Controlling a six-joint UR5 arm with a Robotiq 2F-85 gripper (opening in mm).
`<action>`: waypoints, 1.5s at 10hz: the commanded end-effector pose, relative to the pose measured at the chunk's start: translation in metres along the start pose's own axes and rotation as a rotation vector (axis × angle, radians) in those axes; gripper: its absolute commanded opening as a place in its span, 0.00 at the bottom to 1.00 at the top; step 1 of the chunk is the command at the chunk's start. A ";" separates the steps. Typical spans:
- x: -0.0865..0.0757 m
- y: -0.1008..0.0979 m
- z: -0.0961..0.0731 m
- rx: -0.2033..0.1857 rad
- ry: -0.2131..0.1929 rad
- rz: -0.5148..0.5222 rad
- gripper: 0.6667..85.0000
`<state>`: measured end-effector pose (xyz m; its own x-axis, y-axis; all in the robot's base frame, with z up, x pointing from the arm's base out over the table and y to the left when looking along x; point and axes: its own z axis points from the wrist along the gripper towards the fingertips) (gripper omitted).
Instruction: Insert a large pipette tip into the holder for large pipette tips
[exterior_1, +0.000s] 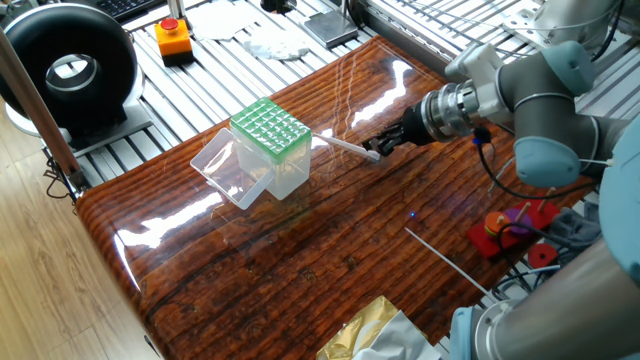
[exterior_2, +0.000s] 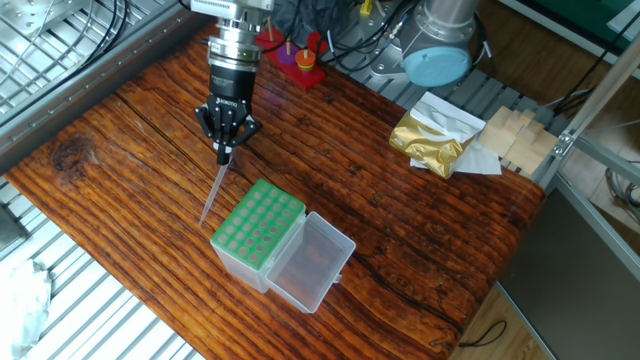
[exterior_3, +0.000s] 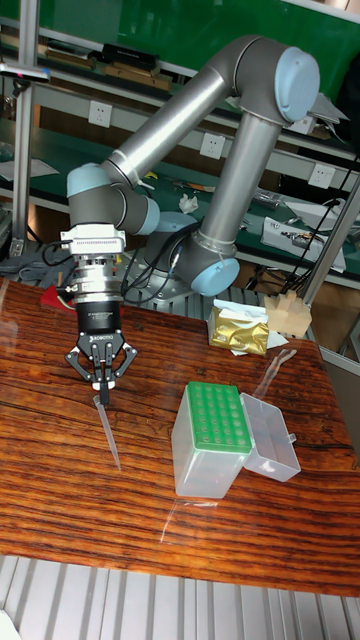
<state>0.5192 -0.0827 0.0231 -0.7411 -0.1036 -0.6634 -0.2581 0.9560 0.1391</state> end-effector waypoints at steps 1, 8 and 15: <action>0.000 -0.002 -0.001 -0.006 0.011 -0.027 0.21; 0.001 0.002 -0.002 -0.031 0.026 -0.086 0.50; -0.006 -0.006 -0.002 -0.025 0.011 -0.091 0.48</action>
<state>0.5202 -0.0816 0.0251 -0.7231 -0.2019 -0.6606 -0.3495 0.9318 0.0977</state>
